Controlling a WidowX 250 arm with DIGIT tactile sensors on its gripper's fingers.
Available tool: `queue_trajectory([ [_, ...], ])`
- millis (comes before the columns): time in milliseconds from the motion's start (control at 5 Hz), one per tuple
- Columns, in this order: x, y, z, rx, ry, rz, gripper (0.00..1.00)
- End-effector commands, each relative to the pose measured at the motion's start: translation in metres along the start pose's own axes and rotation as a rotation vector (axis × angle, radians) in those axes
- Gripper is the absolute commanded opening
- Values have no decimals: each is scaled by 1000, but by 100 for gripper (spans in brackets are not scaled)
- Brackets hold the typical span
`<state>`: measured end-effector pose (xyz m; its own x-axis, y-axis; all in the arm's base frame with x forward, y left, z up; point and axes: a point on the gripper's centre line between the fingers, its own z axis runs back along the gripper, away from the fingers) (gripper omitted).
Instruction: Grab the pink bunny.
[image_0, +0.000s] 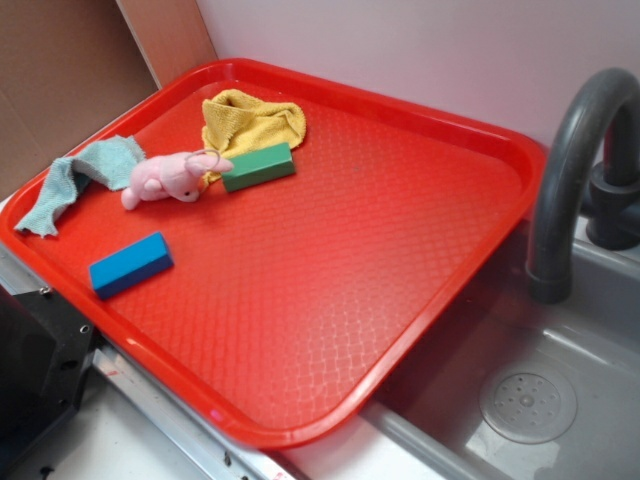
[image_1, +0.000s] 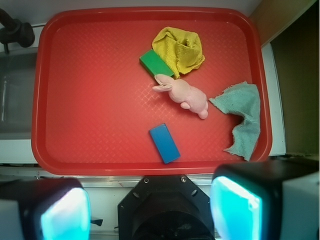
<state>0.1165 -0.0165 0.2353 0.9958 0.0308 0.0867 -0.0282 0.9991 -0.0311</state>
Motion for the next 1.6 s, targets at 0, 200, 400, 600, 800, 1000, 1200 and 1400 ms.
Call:
queue_trajectory([
  [0,0,0,0,0,0,0,100],
  [200,2,17,-9,54,-59,-94,100],
  [400,15,44,-33,39,-126,-262,100],
  [600,36,68,-59,18,-134,-405,100],
  [800,61,84,-94,-3,-152,-580,100],
  [1000,73,83,-111,-83,-202,-721,100],
  [1200,78,66,-131,-81,-163,-810,100],
  [1400,79,57,-151,-56,-96,-830,100],
])
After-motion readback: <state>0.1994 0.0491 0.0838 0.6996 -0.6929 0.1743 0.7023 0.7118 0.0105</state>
